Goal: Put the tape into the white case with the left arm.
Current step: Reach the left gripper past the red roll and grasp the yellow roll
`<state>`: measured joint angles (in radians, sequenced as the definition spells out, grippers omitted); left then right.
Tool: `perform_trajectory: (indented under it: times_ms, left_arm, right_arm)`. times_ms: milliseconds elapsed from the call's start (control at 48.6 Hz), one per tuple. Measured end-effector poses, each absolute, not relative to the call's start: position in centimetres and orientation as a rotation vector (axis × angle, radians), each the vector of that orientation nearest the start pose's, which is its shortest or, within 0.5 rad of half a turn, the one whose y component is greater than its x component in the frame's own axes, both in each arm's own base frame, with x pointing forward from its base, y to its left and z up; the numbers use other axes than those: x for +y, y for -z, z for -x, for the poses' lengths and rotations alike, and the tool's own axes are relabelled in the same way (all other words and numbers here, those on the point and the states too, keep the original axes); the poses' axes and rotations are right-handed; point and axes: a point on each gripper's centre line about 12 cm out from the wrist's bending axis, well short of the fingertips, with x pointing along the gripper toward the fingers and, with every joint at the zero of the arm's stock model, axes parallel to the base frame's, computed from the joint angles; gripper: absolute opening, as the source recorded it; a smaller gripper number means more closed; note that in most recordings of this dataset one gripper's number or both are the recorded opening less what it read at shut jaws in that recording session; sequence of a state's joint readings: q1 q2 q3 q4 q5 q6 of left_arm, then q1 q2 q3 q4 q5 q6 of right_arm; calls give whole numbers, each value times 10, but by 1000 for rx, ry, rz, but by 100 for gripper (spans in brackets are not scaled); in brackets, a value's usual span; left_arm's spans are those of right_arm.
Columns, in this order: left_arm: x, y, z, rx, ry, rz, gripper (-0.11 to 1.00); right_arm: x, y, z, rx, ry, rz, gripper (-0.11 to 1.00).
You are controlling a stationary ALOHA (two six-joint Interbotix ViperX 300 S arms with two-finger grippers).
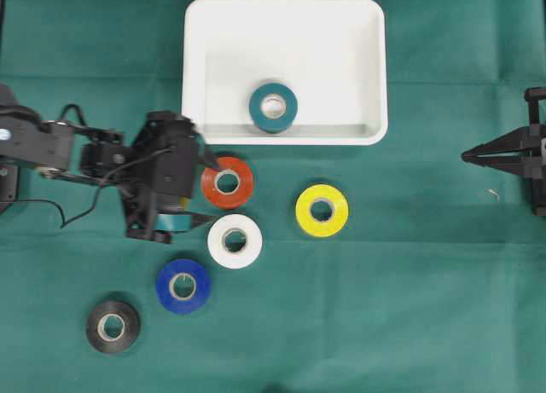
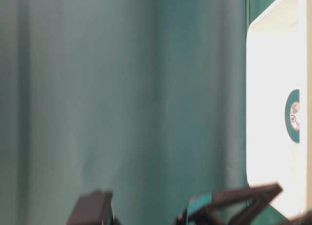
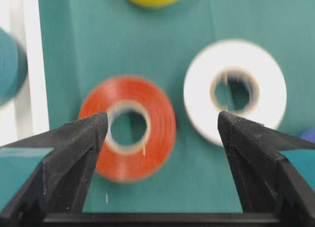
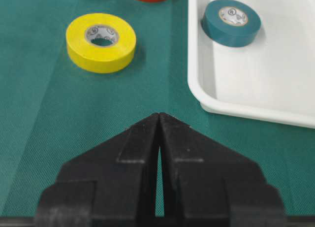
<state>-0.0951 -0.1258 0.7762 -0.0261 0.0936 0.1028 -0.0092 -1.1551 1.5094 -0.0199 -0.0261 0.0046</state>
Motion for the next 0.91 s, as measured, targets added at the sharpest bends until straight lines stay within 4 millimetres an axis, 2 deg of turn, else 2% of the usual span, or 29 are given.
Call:
perform_trajectory:
  times_ms: [247,577,906]
  left_arm:
    - [-37,-169,-382,732,121,-107,90]
    - [-41,-158,-415,741,123,-108,90]
    - [-61,-144,-441,776,163,-126,90]
  right_arm:
    - [-1,-161,-143,327,6,15,-9]
    - [-1,-160,-143,325,10,0,-9]
    - [-1,-160,-143,325,10,-3,-9]
